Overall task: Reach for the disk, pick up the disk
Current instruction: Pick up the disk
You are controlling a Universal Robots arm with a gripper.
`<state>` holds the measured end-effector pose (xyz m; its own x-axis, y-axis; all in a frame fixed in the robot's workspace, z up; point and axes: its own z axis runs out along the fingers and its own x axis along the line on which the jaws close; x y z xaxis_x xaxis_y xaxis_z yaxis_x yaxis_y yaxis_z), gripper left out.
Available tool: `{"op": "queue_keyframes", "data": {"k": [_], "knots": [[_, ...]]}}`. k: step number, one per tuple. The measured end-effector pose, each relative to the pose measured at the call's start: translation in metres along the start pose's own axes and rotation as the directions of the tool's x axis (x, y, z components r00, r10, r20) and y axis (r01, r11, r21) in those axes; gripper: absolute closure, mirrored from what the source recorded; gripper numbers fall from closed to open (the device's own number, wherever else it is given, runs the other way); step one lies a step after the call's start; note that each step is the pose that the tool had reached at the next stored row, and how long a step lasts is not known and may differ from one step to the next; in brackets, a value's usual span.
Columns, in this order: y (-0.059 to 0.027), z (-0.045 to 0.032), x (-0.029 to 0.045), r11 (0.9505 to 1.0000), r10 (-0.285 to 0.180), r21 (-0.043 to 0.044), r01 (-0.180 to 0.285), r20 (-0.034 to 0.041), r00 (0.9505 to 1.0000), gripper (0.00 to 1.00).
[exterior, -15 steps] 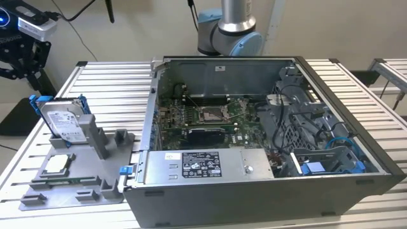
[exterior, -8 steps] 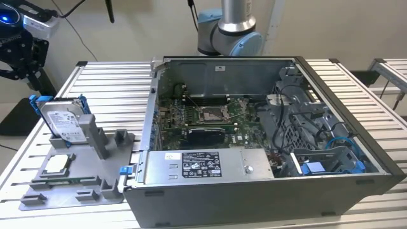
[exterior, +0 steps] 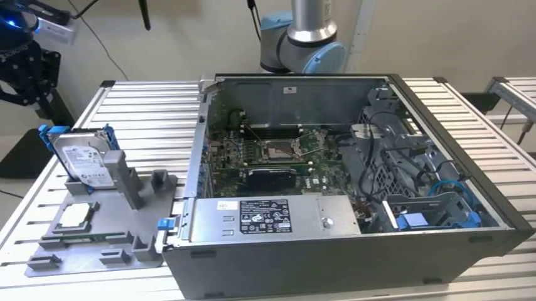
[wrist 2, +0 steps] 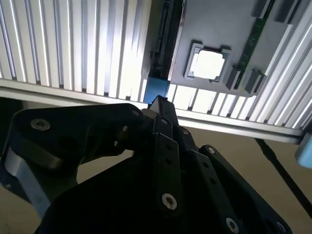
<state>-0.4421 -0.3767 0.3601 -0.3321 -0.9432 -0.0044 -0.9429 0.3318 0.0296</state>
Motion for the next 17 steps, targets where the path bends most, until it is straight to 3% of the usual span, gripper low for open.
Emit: {"op": "queue_keyframes", "data": {"k": [6,12,16,17], "knots": [[0.0,0.0013,0.0,0.9941,-0.108,0.0004,0.108,-0.0028,0.9941,1.0],[-0.0004,0.0032,-0.0001,0.9778,-0.21,-0.0005,0.21,-0.0057,0.9777,1.0],[-0.0006,0.0033,-0.0001,0.9752,-0.222,-0.0007,0.222,-0.0061,0.9751,1.0],[-0.0006,0.0032,-0.0002,0.975,-0.222,-0.0007,0.222,-0.0061,0.975,0.0]]}}
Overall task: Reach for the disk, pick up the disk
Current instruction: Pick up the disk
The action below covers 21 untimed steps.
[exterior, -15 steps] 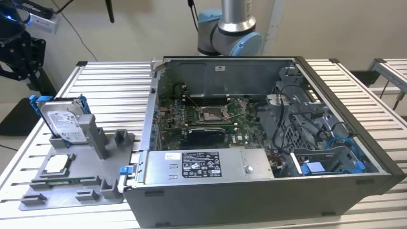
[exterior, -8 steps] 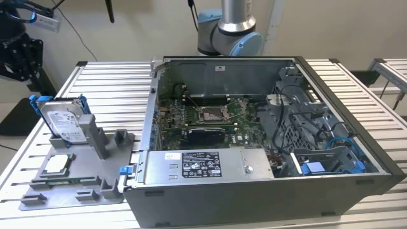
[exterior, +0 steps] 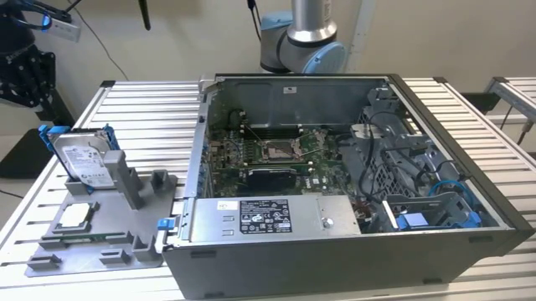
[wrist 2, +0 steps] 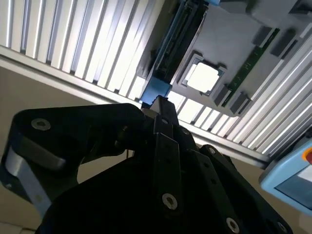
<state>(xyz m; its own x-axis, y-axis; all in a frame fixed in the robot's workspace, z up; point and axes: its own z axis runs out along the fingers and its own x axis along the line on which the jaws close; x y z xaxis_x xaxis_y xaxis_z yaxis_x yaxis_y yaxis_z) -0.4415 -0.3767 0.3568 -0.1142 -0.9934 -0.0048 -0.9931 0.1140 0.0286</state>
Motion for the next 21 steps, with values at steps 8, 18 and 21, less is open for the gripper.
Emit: {"op": "queue_keyframes", "data": {"k": [8,18,21], "knots": [[-0.0003,0.0075,0.0,1.0,-0.006,0.0,0.006,-0.0001,1.0,0.0],[-0.0015,0.0312,0.0,0.9966,-0.082,-0.0005,0.082,-0.0007,0.9966,0.0],[-0.0017,0.0367,0.0001,0.9966,-0.082,-0.0004,0.082,-0.0006,0.9966,0.0]]}}
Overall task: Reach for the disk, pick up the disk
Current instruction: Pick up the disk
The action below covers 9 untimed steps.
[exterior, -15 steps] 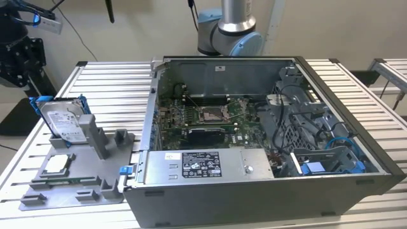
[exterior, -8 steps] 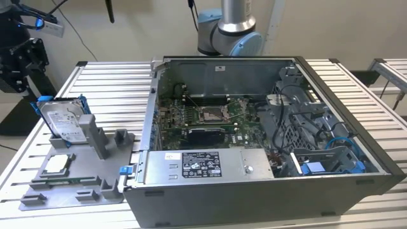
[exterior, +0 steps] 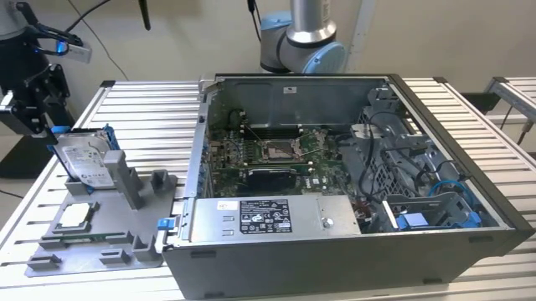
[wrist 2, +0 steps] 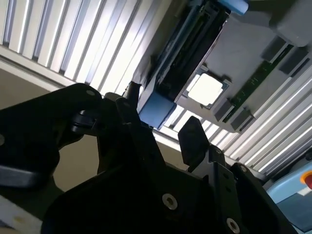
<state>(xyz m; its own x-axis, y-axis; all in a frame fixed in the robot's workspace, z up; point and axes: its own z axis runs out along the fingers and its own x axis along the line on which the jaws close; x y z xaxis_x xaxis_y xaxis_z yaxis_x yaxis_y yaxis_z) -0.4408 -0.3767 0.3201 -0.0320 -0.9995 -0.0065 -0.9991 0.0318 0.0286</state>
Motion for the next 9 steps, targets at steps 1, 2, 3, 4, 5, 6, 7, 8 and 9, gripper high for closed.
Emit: {"op": "queue_keyframes", "data": {"k": [1,2,3,4,5,6,7,8,9], "knots": [[0.0,0.0018,0.0,1.0,0.0,0.0,0.0,0.0,1.0,0.0],[-0.0001,0.0049,0.0,1.0,0.0,-0.0001,0.0,-0.0001,1.0,0.0],[-0.0003,0.0086,0.0001,1.0,0.0,-0.0001,0.0,0.0,1.0,0.0],[-0.0003,0.0104,0.0001,1.0,0.0,0.0001,0.0,0.0001,1.0,0.0],[-0.0004,0.0148,0.0001,1.0,0.0,0.0,0.0,0.0,1.0,0.0],[-0.0005,0.0165,0.0001,1.0,0.0,0.0,0.0,0.0001,1.0,0.0],[-0.0005,0.018,0.0002,1.0,0.0,0.0001,0.0,0.0001,1.0,0.0],[-0.0006,0.0205,0.0002,1.0,0.0,0.0006,0.0,0.0002,1.0,0.0],[-0.0006,0.0221,0.0002,1.0,0.0,0.0013,0.0,0.0002,1.0,0.0]]}}
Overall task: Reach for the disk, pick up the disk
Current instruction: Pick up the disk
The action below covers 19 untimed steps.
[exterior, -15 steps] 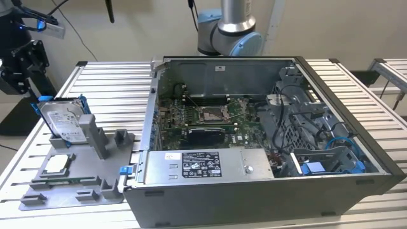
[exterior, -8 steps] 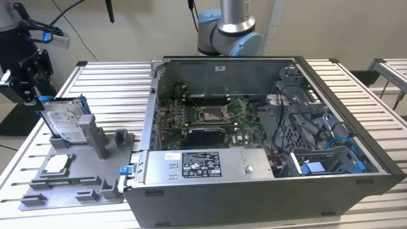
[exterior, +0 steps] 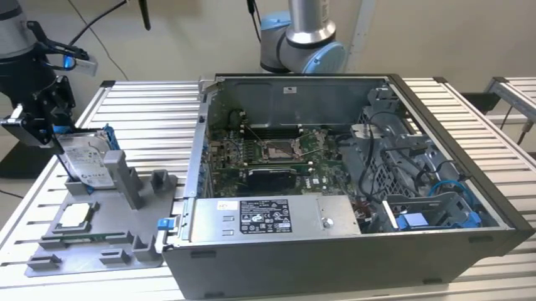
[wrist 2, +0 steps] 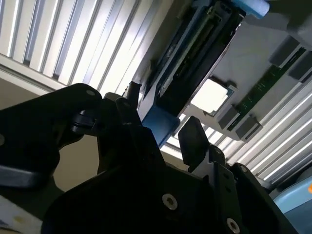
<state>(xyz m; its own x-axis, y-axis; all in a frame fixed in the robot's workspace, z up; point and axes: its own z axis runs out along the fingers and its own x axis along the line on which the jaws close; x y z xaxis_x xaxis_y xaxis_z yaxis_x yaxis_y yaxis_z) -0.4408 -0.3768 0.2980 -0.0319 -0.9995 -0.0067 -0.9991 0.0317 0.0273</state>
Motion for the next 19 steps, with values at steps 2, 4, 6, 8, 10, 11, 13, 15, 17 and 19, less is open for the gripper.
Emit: {"op": "queue_keyframes", "data": {"k": [2,4,6,8,10,11,13,15,17,19], "knots": [[-0.0001,0.0034,0.0,1.0,0.0,0.0021,0.0,0.0,1.0,0.0],[-0.0002,0.007,0.0,1.0,0.0,0.006,0.0,0.0003,1.0,0.0],[-0.0003,0.0102,0.0001,0.9999,0.0,0.0102,0.0,0.0008,1.0,0.0],[-0.0004,0.0137,0.0001,0.9999,0.0,0.0131,0.0,0.001,1.0,0.0],[-0.0004,0.0169,0.0001,0.9999,0.0,0.0134,0.0,0.0009,1.0,0.0],[-0.0004,0.0192,0.0001,0.9999,0.0,0.0136,0.0,0.001,1.0,0.0],[-0.0001,0.0237,0.0002,0.9999,0.0,0.0138,0.0,0.0009,1.0,0.0],[0.0003,0.0275,0.0002,0.9999,0.001,0.0137,-0.001,0.0008,1.0,0.0],[0.0006,0.0294,0.0002,0.9999,0.001,0.0139,-0.001,0.001,1.0,0.0],[0.0009,0.0309,0.0002,0.9999,0.001,0.0139,-0.001,0.0023,1.0,0.0]]}}
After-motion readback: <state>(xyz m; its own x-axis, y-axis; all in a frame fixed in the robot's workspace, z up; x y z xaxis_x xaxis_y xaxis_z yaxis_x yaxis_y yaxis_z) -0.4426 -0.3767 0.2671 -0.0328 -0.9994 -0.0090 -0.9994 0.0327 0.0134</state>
